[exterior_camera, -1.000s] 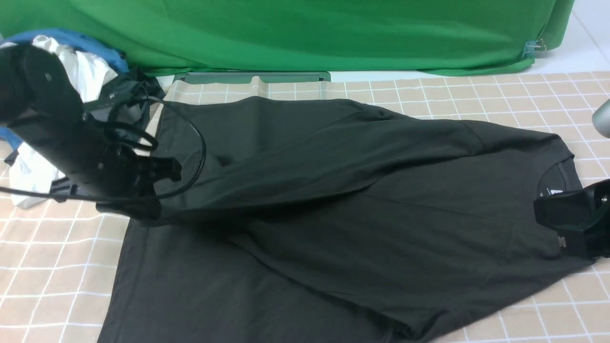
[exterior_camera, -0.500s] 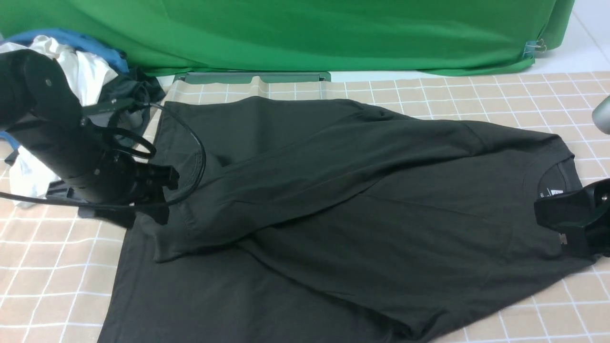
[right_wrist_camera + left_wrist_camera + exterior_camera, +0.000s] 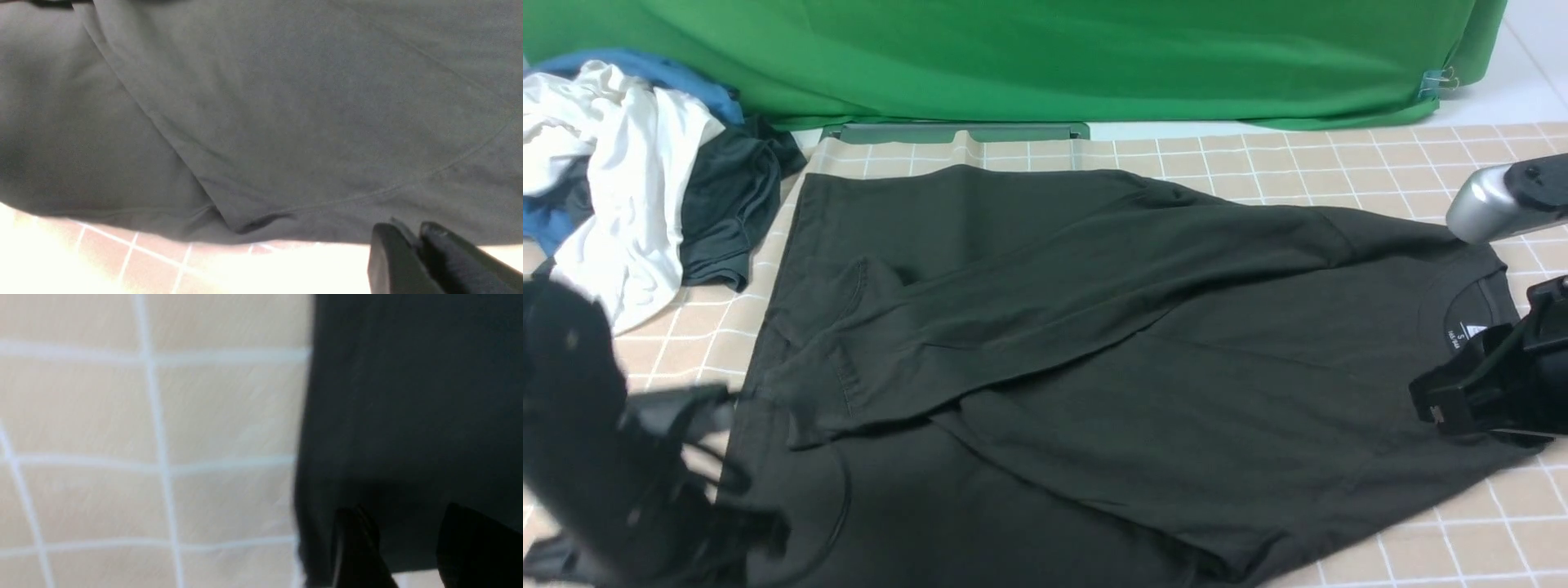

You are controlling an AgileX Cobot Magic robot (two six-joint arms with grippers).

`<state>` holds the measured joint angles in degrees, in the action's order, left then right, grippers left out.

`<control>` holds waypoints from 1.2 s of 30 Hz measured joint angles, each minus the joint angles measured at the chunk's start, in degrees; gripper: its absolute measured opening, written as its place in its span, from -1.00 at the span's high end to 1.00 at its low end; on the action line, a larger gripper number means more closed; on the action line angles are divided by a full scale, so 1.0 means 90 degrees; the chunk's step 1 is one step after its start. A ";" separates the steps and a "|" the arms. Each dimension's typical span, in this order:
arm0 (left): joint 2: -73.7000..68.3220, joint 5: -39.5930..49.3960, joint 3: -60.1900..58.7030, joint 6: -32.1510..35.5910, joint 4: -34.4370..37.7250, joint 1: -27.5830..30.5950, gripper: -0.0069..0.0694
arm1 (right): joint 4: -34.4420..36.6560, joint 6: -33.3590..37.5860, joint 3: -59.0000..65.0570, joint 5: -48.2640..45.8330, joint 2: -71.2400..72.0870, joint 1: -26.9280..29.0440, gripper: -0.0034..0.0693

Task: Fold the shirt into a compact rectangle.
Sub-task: 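Grasp the near edge of the shirt at its hem and shoulder corners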

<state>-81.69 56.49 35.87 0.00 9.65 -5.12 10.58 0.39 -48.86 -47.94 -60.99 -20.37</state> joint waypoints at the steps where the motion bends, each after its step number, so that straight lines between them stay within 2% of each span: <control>1: 0.0136 -0.0032 -0.0153 -0.0056 -0.0091 0.0000 0.10 | 0.0000 0.0000 0.0000 0.0021 0.0000 0.0000 0.57; 3: 0.0342 -0.0091 -0.0361 -0.0109 -0.0217 0.0000 0.07 | 0.0000 0.0005 0.0000 0.0053 0.0000 0.0000 0.57; 9: 0.0689 -0.0277 -0.0606 -0.0510 -0.0526 0.0000 -0.23 | 0.0005 0.0027 -0.0002 0.0232 0.0000 0.0000 0.57; 12: 0.0689 -0.0457 -0.0606 -0.0562 -0.0518 0.0000 -0.28 | 0.0005 0.0056 -0.0002 0.0247 0.0000 0.0000 0.57; 17: 0.0689 -0.0841 -0.0677 -0.0611 -0.0417 0.0000 -0.25 | 0.0012 0.0110 -0.0002 0.0252 0.0000 0.0000 0.57; 24: 0.0435 -0.0871 -0.0677 -0.0658 -0.0366 0.0000 0.01 | 0.0012 0.0119 -0.0007 0.0238 0.0000 0.0000 0.57; 34: -0.0338 -0.0591 -0.0523 -0.0838 -0.0370 0.0000 0.03 | 0.0026 0.0144 -0.0034 -0.0011 0.0000 0.0000 0.55; 35: -0.0353 -0.0563 -0.0509 -0.0828 -0.0370 0.0000 0.05 | 0.0026 0.0144 -0.0034 -0.0011 0.0000 0.0000 0.54; 36: -0.0366 -0.0518 -0.0484 -0.0781 -0.0363 0.0000 0.15 | 0.0026 0.0144 -0.0038 -0.0011 0.0000 0.0000 0.54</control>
<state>-84.99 51.83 31.51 -7.03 6.38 -5.12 10.81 1.69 -49.20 -48.04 -60.99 -20.37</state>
